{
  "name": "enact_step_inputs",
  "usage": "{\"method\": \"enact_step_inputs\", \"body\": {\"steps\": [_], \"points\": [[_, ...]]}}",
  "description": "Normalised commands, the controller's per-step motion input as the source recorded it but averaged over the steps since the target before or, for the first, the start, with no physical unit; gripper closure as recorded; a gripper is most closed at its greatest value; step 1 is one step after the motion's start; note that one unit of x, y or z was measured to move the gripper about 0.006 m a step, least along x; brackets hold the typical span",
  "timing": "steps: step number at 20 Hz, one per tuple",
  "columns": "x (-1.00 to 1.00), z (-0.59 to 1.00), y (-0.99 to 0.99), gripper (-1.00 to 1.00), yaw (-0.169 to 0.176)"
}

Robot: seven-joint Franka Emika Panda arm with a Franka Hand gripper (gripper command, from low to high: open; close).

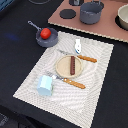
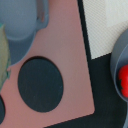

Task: Interact with the objects in diverse but meaningful ways.

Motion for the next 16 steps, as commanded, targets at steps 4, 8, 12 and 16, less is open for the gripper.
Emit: {"method": "enact_step_inputs", "body": {"steps": [4, 8, 12, 16], "points": [[-0.17, -0.09, 0.41, -1.0, -0.1], [-0.15, -0.15, 0.23, -1.0, -0.122], [0.19, -0.02, 0.04, -1.0, -0.076], [0.3, -0.07, 0.02, -1.0, -0.1]]}}
